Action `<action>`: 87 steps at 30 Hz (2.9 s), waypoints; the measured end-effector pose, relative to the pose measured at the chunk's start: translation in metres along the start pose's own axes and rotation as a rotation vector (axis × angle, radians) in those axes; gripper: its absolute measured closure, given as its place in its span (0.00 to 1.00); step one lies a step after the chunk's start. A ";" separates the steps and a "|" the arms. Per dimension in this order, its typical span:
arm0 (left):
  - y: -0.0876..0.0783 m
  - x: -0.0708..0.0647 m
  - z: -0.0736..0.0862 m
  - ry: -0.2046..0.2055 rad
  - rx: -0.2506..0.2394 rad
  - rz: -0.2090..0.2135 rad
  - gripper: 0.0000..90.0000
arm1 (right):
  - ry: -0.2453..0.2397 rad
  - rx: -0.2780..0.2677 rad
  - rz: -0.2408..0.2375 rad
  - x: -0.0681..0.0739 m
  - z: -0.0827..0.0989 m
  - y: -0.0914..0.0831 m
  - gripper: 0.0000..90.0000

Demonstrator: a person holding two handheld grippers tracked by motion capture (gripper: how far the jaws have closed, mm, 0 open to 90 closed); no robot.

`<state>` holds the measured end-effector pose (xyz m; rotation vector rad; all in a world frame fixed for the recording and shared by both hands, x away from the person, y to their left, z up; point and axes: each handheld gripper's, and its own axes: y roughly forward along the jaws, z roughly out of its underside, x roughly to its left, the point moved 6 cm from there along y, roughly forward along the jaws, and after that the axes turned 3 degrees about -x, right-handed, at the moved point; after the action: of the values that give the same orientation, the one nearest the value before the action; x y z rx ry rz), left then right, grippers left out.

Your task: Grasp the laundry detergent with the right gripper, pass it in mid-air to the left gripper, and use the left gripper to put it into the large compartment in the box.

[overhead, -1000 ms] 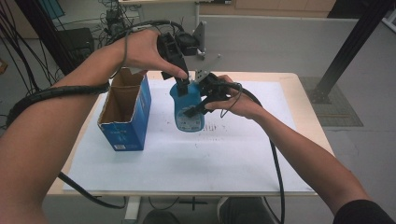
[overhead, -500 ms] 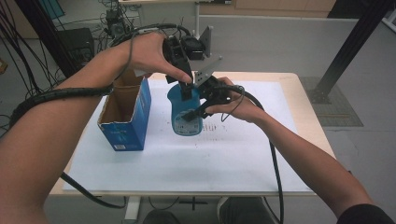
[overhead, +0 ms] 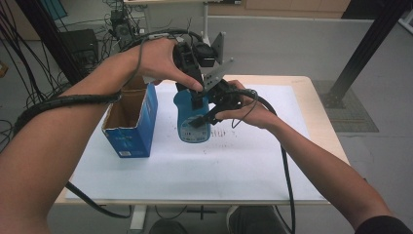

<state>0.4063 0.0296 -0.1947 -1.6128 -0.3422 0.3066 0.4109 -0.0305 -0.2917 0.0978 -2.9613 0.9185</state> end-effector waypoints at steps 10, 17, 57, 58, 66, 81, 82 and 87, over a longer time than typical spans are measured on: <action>0.002 -0.001 0.000 0.022 -0.003 0.017 0.06 | -0.022 -0.015 -0.009 0.003 -0.005 0.000 0.48; 0.004 -0.002 -0.002 0.024 -0.026 0.030 0.06 | -0.042 -0.025 -0.002 0.003 -0.006 -0.002 0.48; 0.004 -0.008 -0.006 0.048 -0.045 0.047 0.07 | -0.052 -0.035 0.008 0.007 -0.012 -0.012 0.48; 0.003 -0.008 -0.006 0.052 -0.041 0.047 0.07 | -0.052 -0.035 0.006 0.007 -0.012 -0.012 0.48; 0.002 -0.009 -0.006 0.053 -0.045 0.050 0.07 | -0.052 -0.037 0.002 0.007 -0.013 -0.011 0.48; -0.001 -0.010 -0.007 0.057 -0.051 0.055 0.07 | -0.057 -0.038 0.002 0.006 -0.014 -0.012 0.48; -0.001 -0.010 -0.007 0.054 -0.053 0.054 0.07 | -0.054 -0.039 -0.001 0.006 -0.014 -0.012 0.48; -0.001 -0.010 -0.007 0.063 -0.050 0.054 0.07 | -0.051 -0.038 0.001 0.007 -0.015 -0.011 0.48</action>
<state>0.3999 0.0196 -0.1931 -1.6788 -0.2597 0.2899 0.4055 -0.0319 -0.2730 0.1205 -3.0236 0.8725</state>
